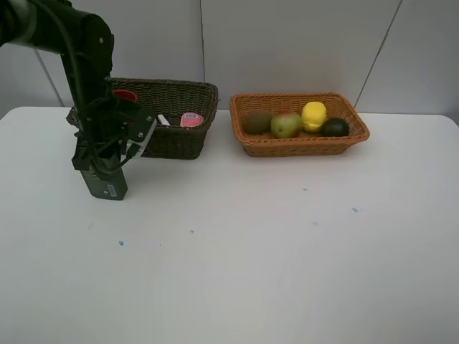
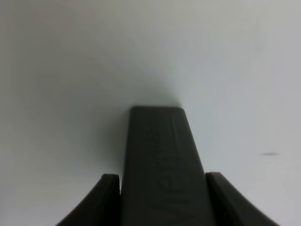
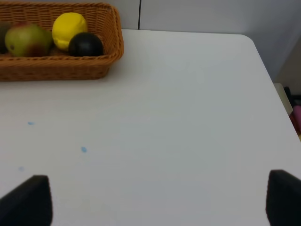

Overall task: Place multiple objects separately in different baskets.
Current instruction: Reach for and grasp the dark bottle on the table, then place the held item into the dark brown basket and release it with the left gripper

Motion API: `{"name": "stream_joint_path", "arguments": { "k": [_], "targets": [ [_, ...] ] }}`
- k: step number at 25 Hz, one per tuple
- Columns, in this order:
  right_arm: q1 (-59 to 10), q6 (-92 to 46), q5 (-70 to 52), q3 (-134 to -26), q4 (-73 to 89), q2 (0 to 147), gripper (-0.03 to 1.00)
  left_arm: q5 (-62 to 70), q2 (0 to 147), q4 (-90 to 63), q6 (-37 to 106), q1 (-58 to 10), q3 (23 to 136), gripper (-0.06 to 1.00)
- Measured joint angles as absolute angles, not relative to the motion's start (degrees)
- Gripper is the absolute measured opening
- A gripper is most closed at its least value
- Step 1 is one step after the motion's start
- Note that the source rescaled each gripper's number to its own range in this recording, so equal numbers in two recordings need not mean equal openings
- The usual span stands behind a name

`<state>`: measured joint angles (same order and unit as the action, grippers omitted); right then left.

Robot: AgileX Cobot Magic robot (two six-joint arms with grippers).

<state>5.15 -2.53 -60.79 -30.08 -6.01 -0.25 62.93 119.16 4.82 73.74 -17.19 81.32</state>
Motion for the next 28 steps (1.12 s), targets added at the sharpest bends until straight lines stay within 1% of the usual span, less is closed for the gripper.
{"name": "stream_joint_path", "arguments": {
  "k": [4,12,23,28],
  "targets": [
    [5.15,-2.48,-60.79,-30.08,-6.01,-0.25,0.99,65.88,119.41,6.36,72.49,-17.19,81.27,0.49],
    [5.15,-2.48,-60.79,-30.08,-6.01,-0.25,0.99,67.39,119.25,6.35,72.12,-17.19,83.33,0.49],
    [5.15,-2.48,-60.79,-30.08,-6.01,-0.25,0.99,68.84,117.85,6.65,72.0,-17.38,95.87,0.49],
    [5.15,-2.48,-60.79,-30.08,-6.01,-0.25,0.99,70.91,117.74,4.89,71.95,-18.5,100.91,0.49]
  ]
}}
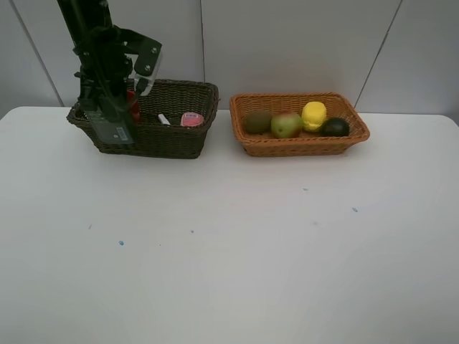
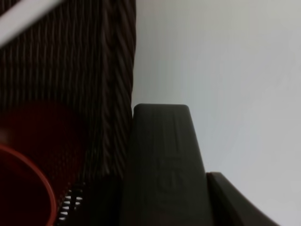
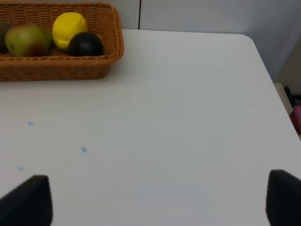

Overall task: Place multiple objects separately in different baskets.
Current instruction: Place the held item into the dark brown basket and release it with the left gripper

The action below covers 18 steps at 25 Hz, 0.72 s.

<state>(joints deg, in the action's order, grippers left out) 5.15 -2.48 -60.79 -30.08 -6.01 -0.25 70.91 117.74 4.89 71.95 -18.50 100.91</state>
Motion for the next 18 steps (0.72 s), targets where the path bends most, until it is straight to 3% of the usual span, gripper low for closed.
{"name": "stream_joint_path", "arguments": {
  "k": [18],
  "targets": [
    [5.15,-2.48,-60.79,-30.08,-6.01,-0.25,0.99,68.9,117.44,3.37,72.47,-21.02,109.28,0.49]
  ]
}}
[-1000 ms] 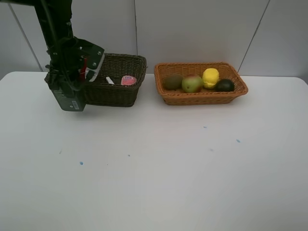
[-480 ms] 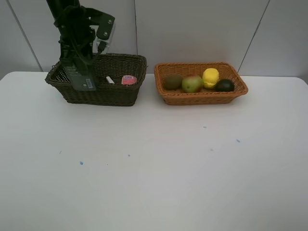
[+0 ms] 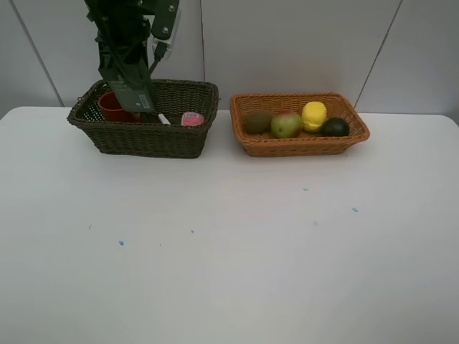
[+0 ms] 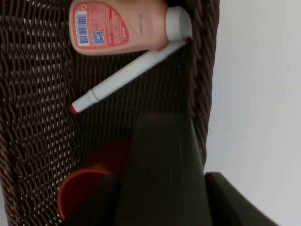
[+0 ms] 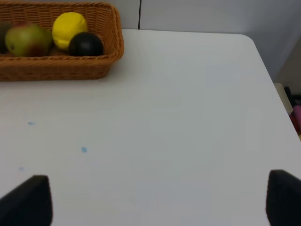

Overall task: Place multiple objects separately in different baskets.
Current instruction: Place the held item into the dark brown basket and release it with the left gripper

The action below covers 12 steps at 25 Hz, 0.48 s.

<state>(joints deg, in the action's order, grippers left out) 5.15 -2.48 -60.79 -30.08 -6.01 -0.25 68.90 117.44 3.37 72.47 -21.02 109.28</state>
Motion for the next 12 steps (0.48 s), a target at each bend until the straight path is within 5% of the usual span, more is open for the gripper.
{"name": "stream_joint_path", "arguments": {
  "k": [12],
  "targets": [
    [5.15,-2.48,-60.79,-30.08,-6.01,-0.25,0.99,53.25,126.01,0.63,73.29,-21.02,109.32,0.49]
  ]
}}
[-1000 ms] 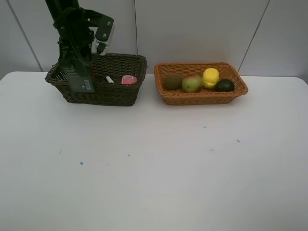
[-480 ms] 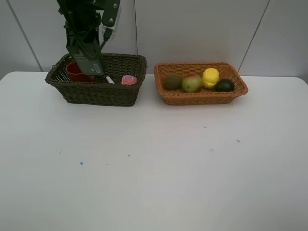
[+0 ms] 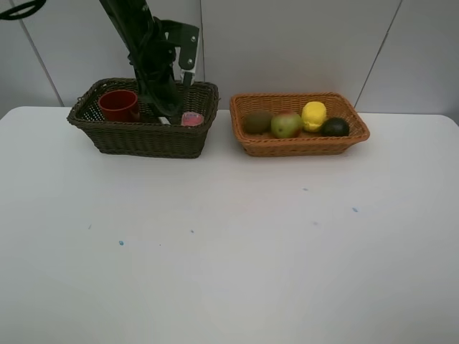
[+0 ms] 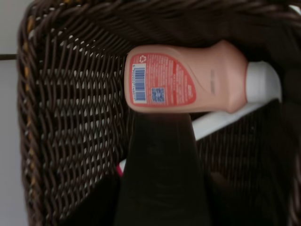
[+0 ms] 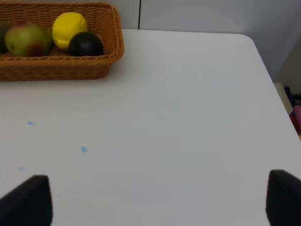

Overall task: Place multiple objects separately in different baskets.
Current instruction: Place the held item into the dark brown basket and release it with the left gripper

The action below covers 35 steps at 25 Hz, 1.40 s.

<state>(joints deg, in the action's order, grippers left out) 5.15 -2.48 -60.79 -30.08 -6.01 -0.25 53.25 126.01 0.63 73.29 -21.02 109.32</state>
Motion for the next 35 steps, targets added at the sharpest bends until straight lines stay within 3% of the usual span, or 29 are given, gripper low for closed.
{"name": "stream_joint_path", "arguments": {
  "k": [8,20,21,25,26,35],
  "targets": [
    [5.15,-2.48,-60.79,-30.08,-6.01,-0.25,0.99,47.97,129.89,0.67,70.51,-21.02,109.32,0.49],
    [5.15,-2.48,-60.79,-30.08,-6.01,-0.25,0.99,49.95,129.89,-0.62,61.19,-20.2,109.32,0.49],
    [5.15,-2.48,-60.79,-30.08,-6.01,-0.25,0.99,49.99,129.89,-0.67,59.37,-20.09,109.32,0.51],
    [5.15,-2.48,-60.79,-30.08,-6.01,-0.25,0.99,48.07,129.89,-1.6,51.57,-20.09,109.32,0.91],
    [5.15,-2.48,-60.79,-30.08,-6.01,-0.25,0.99,47.98,129.89,-1.66,51.09,-20.09,109.32,0.95],
    [5.15,-2.48,-60.79,-30.08,-6.01,-0.25,0.99,47.81,129.89,-1.53,52.71,-20.09,109.32,1.0]
  ]
}}
